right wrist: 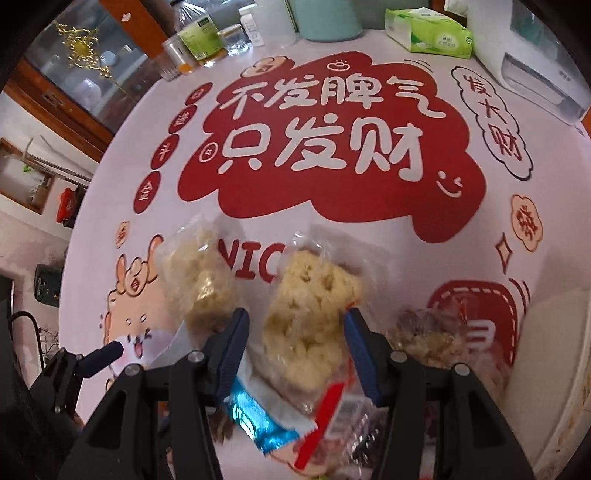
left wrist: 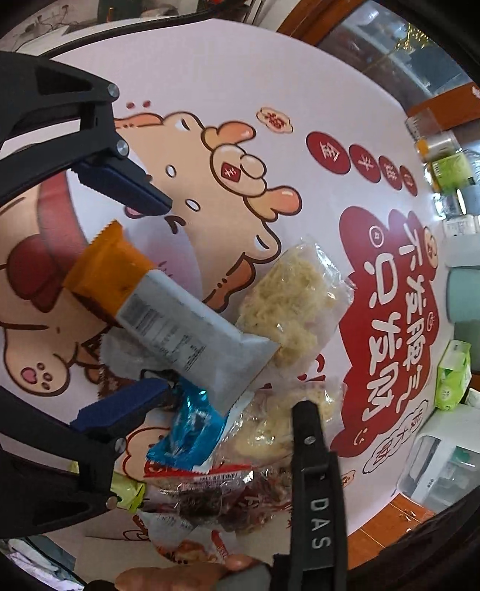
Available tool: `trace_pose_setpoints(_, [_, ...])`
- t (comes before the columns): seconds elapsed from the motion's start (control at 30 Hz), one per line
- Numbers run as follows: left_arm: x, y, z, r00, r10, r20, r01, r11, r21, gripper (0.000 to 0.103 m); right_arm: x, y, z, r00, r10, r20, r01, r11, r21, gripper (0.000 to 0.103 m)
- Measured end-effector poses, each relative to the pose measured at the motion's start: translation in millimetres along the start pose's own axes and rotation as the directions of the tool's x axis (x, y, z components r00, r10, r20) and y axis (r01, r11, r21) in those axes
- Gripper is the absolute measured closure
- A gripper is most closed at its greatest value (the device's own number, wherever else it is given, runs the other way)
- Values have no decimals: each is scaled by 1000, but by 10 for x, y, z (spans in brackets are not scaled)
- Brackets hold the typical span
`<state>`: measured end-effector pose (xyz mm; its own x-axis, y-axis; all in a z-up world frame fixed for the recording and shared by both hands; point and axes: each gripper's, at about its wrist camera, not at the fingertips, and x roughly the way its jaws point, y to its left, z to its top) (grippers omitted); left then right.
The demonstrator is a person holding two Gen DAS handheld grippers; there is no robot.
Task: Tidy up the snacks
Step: 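Grasp the orange-ended bar with the left tool while the right grasps a clear cracker bag, then carry the bar and cracker bag over the white tray and release them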
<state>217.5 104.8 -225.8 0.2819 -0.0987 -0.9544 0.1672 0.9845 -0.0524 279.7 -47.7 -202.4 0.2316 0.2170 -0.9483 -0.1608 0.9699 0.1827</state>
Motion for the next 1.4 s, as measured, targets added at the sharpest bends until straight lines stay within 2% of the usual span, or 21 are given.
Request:
trace_pose_setpoints(0.1, [90, 37, 32, 999, -30, -25, 30, 999, -11, 22, 61, 87, 81, 999, -40, 1, 40, 999, -30, 35])
trace_pose_setpoints(0.2, [162, 43, 65, 997, -62, -37, 61, 998, -24, 23, 151, 165, 125, 994, -106, -4, 106, 991, -81, 30])
trace_pose_setpoints(0.37, [222, 40, 120, 996, -83, -37, 82, 996, -29, 26, 315, 222, 156, 979, -201, -25, 195, 971, -141, 27])
trace_pose_setpoints(0.47, [250, 25, 152, 995, -98, -35, 98, 995, -29, 31, 346, 135, 166, 977, -211, -40, 205, 970, -127, 27])
trace_pose_setpoints(0.53, [256, 25, 147, 992, -125, -33, 124, 992, -37, 41, 374, 75, 170, 981, -186, -59, 179, 978, -107, 27])
trace_pose_setpoints(0.6, [251, 2, 156, 990, -136, -29, 135, 990, -42, 58, 387, 50, 167, 983, -173, -65, 166, 981, -104, 29])
trace_pose_setpoints(0.67, [249, -24, 144, 992, -123, -29, 122, 992, -33, 66, 356, 88, 158, 985, -161, -54, 154, 980, -126, 37])
trace_pose_setpoints(0.7, [248, -34, 135, 993, -119, -26, 118, 993, -29, 67, 339, 104, 161, 987, -152, -48, 145, 981, -128, 41])
trace_pose_setpoints(0.83, [183, -33, 91, 995, -99, -2, 99, 995, -26, 70, 231, 158, 120, 995, -99, -13, 97, 989, -115, 43])
trace_pose_setpoints(1.03, [-225, 3, 51, 994, -71, 77, 76, 995, -59, 70, -235, 181, 49, 995, 15, 96, -7, 996, -86, 44])
trace_pose_setpoints(1.17, [-604, 14, -19, 989, -61, 135, 72, 994, -78, 70, -620, 183, -56, 980, 110, 165, -100, 993, -70, 45])
trace_pose_setpoints(1.4, [-1242, -181, -55, 969, -60, 240, 86, 991, -99, 69, -1282, 187, -256, 943, 182, 280, -160, 982, -99, 45])
